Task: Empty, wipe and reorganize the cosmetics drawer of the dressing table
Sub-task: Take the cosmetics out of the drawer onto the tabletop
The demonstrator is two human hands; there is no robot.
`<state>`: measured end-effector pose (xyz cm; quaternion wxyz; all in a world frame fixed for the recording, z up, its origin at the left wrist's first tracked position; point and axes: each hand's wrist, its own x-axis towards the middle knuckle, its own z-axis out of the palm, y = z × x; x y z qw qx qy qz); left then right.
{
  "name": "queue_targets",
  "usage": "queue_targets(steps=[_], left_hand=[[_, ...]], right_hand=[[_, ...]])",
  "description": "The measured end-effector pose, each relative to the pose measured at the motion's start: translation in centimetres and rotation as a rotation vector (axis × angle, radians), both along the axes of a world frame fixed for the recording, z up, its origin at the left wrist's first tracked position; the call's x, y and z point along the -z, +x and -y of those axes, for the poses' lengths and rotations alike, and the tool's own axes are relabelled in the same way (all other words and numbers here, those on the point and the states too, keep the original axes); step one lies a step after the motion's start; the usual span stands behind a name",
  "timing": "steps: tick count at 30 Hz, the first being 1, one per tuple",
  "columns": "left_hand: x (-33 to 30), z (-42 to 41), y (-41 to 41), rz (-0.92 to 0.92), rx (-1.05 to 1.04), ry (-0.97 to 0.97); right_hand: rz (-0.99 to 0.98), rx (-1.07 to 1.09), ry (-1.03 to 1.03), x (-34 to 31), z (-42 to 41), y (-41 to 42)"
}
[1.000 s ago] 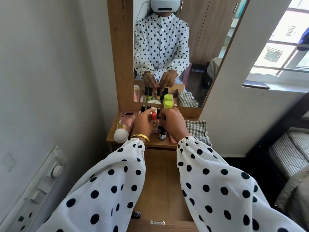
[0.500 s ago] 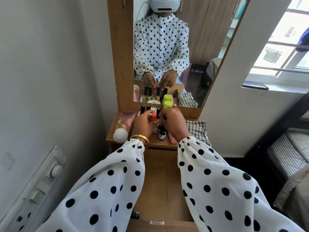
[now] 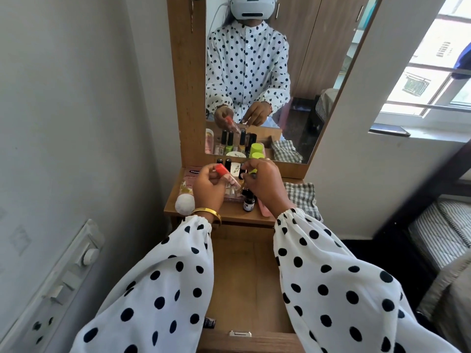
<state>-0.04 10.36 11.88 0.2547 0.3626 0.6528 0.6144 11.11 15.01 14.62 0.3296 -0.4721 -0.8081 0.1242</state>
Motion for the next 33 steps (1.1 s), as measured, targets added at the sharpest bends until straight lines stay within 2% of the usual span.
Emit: queue_targets(steps=[5, 9, 11, 15, 18, 21, 25, 33], left_hand=[[-0.9, 0.6, -0.8, 0.553, 0.042, 0.126], [-1.6, 1.1, -0.3, 0.805, 0.132, 0.167], [-1.4, 1.2, -0.3, 0.815, 0.164, 0.121], [-0.3, 1.3, 0.2, 0.774, 0.205, -0.032], [0.8, 2.0, 0.9, 0.647, 0.196, -0.134], [2.1, 2.5, 1.3, 0.602, 0.171, -0.181], [3.3, 2.3, 1.4, 0.569, 0.16, -0.219], [3.8, 2.0, 1.3, 0.553, 0.153, -0.232]], right_hand=[[-0.068, -0.072, -0.168, -0.7, 1.1, -0.3], [-0.317, -0.075, -0.35, -1.4, 1.6, -0.4], [-0.403, -0.06, -0.387, -1.7, 1.5, -0.3], [-0.326, 0.022, -0.285, -2.6, 0.4, 0.0], [-0.123, 0.015, -0.197, -2.8, -0.2, -0.3], [0.095, -0.027, -0.107, -2.1, -0.5, -0.9], [0.256, -0.07, -0.019, -1.5, -0.3, -1.3], [0.276, -0.077, 0.127, -0.2, -0.5, -1.2]])
